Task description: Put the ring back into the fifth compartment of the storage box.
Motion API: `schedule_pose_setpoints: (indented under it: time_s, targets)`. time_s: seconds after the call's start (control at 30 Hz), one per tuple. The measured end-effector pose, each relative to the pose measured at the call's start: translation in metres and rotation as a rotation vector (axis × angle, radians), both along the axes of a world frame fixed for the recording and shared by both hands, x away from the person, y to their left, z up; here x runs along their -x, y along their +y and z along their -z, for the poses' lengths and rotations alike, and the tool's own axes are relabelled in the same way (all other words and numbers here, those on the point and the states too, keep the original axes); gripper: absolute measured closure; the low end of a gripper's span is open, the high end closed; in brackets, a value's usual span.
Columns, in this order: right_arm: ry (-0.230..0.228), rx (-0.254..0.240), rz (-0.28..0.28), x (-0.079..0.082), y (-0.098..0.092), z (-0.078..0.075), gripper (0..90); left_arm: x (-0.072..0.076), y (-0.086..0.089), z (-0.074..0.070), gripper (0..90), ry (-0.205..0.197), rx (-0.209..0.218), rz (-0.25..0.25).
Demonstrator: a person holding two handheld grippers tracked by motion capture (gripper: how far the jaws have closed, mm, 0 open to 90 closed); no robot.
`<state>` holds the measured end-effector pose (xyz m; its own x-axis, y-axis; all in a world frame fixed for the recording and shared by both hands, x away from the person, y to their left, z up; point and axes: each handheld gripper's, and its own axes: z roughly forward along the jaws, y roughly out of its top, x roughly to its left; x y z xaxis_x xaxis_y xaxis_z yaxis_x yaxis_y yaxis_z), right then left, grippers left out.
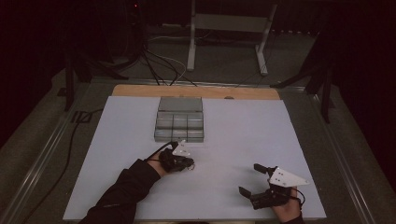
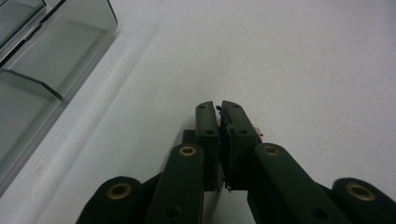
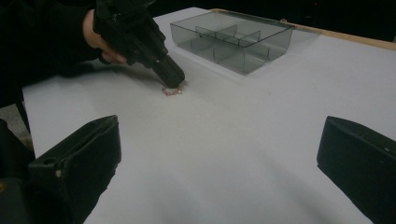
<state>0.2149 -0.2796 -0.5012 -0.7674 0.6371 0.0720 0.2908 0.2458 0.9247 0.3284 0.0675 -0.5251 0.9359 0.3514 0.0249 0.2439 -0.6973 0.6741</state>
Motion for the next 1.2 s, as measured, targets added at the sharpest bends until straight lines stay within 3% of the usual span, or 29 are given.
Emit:
schedule_pose_setpoints:
  time_s: [0.2,0.53,1.2]
  targets:
    - [-0.001,0.0,-0.001,0.0,0.0,0.0,0.0,0.001,-0.001,0.0,88.8,-0.015,-0.002,-0.006]
    - [-0.001,0.001,0.001,0.001,0.0,0.0,0.0,0.003,-0.001,-0.006,88.9,-0.007,0.043,-0.015]
    - [-0.001,0.005,0.001,0.0,0.0,0.0,0.0,0.003,0.005,-0.023,90.0,-0.028,0.082,-0.027]
